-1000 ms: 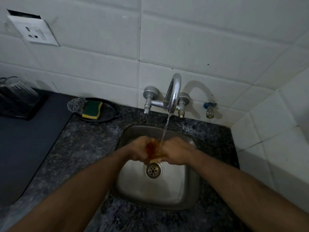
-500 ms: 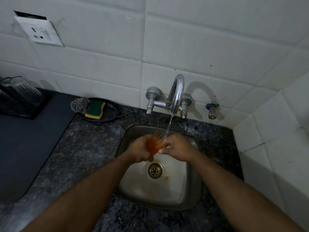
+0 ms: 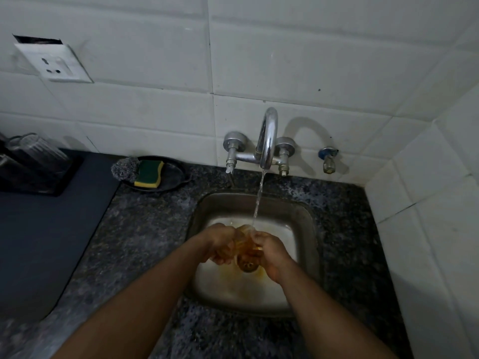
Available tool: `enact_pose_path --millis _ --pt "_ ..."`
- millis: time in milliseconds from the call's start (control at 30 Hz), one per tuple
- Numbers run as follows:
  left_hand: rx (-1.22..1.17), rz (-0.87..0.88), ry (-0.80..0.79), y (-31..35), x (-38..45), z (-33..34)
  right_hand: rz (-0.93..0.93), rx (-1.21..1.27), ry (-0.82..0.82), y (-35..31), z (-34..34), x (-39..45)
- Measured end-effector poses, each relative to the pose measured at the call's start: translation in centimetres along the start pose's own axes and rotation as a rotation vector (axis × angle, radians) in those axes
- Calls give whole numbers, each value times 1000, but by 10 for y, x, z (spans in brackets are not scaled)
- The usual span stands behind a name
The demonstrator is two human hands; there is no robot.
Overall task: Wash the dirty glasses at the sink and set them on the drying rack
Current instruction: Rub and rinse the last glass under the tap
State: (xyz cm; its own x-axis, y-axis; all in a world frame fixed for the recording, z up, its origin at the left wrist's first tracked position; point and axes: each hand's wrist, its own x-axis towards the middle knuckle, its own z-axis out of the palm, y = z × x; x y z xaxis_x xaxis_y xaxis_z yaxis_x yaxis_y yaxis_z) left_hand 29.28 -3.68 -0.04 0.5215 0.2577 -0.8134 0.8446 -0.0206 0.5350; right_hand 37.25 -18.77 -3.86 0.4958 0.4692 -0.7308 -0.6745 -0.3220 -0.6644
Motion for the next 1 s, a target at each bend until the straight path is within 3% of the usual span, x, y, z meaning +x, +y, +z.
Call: enact_pose_path --millis 133,267,367,467,533,600,733,767,800,900,933,1000 --pt "133 84 83 -5 15 -5 -193 -141 20 -19 -6 -5" --pt "262 271 208 -5 23 2 -565 -763 55 -38 0 -15" --pt "205 419 233 -6 34 2 -811 -1129 14 -55 0 -25" --pt "202 603 116 -9 46 -1 -808 -1546 -188 -71 -14 -20" --pt "203 745 144 -7 46 4 -682 -1551 -268 -78 -20 -14" --pt "180 873 306 -2 37 14 -665 -1409 -286 -80 -18 -10" --pt "187 870 686 3 30 23 -669 -1147 -250 -77 -3 -12" --pt "204 883 653 4 29 18 -661 -1154 -268 -81 -2 -15" --pt "209 875 517 4 30 10 -661 -1245 -308 -86 -3 -20" --pt "354 703 -85 8 22 -17 -766 -1880 -374 -102 -4 -36" --pt "395 669 -184 8 21 -22 -795 -2001 -355 -105 -3 -37" --pt "306 709 -108 5 26 -22 -812 -1967 -351 -104 0 -30"
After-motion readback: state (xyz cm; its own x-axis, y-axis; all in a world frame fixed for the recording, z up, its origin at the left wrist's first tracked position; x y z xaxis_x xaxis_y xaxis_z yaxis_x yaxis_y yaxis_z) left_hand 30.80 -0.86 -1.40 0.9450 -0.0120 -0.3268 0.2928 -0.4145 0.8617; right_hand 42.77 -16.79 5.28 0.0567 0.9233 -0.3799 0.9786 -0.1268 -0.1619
